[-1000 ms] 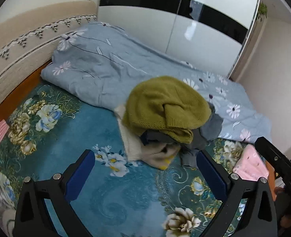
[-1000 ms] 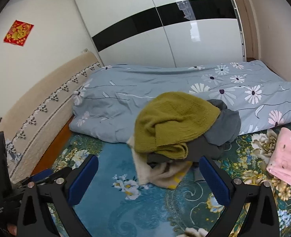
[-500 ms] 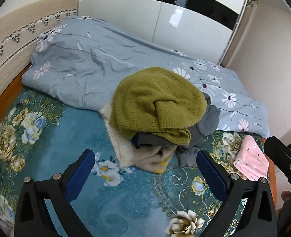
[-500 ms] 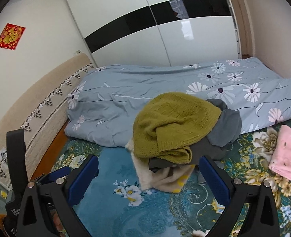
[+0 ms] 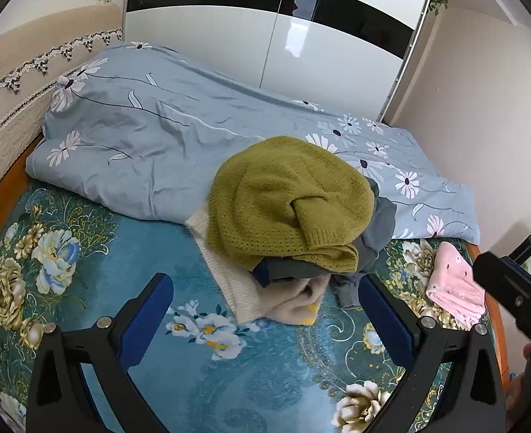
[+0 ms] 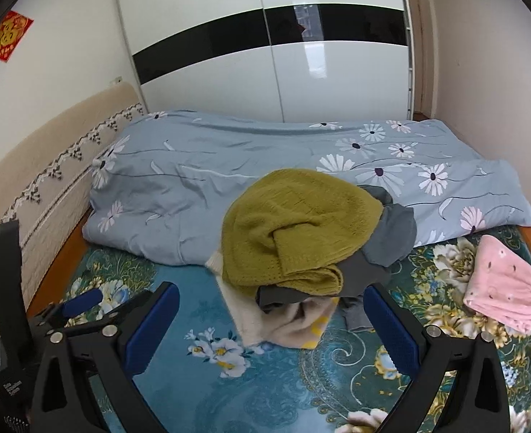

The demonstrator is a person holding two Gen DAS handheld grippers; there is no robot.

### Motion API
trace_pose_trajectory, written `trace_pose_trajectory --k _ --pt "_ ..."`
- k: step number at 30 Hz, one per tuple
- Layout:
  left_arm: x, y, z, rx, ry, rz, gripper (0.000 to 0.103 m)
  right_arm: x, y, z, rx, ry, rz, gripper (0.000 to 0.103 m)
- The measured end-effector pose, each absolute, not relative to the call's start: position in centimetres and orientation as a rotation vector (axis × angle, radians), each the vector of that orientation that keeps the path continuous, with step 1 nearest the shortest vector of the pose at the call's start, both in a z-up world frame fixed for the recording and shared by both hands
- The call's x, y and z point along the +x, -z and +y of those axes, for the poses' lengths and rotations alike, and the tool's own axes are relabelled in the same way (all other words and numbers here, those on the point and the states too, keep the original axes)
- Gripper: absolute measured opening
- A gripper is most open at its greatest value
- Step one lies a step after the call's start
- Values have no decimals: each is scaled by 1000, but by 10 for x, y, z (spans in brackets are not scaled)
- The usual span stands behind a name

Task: Fold clothes
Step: 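Move both tools toward the olive-green sweater on the clothes pile, then grasp the olive-green sweater with the left tool and pull it off the pile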

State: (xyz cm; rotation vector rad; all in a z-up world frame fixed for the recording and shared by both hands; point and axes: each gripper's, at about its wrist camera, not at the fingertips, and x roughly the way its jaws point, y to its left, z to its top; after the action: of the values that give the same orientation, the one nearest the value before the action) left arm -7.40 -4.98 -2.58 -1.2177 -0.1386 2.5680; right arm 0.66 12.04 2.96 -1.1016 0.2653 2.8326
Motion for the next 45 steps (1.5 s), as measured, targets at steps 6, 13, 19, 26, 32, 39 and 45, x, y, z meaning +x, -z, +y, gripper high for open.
trace_pose_trajectory --k 6,13,19,26,32,39,45 --pt "-82 27 -51 -1219 -2584 -132 102 -2 -19 113 -1139 -2843 194 103" --pt "-96 33 -45 -1244 -2589 -92 102 -19 -3 122 -1192 -2852 222 103" --pt "-110 42 -33 -1262 -2568 -1 102 -40 17 134 -1257 -2838 257 103" --pt "-125 68 -13 -1347 -2504 37 102 -52 47 156 -1335 -2799 317 103" --pt "-141 94 14 -1417 -2425 46 102 -52 72 189 -1365 -2723 400 103" --pt "-179 129 72 -1449 -2326 198 101 -22 99 242 -1374 -2589 510 103" --pt "-225 164 102 -1574 -2258 47 91 11 118 283 -1426 -2448 538 103"
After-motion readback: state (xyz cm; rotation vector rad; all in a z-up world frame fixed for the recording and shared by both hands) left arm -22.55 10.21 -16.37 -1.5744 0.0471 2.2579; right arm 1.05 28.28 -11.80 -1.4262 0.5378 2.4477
